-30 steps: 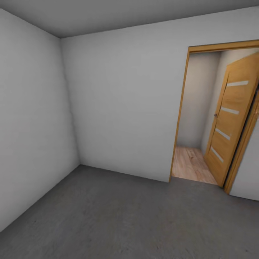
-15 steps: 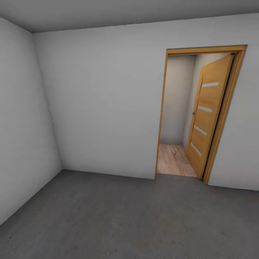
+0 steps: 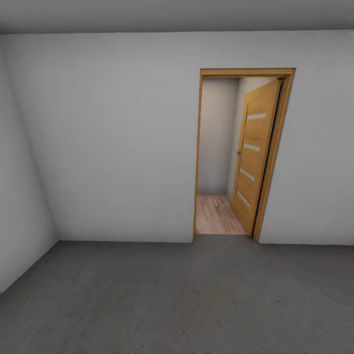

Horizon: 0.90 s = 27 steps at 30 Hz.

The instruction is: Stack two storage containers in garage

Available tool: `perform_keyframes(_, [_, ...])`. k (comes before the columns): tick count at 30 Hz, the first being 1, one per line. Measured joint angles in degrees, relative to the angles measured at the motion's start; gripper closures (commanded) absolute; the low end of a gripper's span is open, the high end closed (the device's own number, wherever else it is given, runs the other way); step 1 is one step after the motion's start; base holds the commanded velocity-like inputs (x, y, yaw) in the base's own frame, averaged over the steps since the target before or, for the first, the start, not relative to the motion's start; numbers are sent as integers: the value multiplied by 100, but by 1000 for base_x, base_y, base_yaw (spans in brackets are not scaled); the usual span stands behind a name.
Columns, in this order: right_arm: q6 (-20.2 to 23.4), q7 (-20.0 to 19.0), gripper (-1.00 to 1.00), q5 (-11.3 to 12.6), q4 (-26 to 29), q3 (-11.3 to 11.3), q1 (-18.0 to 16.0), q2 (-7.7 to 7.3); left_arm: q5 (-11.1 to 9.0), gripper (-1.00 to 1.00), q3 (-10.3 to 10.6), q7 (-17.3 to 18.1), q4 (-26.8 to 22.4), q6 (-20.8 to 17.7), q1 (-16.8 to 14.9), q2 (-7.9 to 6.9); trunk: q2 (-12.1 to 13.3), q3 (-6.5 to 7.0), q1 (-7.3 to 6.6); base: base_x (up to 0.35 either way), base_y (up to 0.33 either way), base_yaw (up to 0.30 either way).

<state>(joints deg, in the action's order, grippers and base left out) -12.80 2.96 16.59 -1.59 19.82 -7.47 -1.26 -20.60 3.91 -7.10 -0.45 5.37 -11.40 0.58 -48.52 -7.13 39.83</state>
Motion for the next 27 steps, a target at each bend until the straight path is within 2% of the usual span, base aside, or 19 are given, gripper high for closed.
perform_keyframes(27, [3,-4,-100,-8,0,0,0,0,6,-100,-3,0,-9,0,0,-1,0,0,0,0,0,-293])
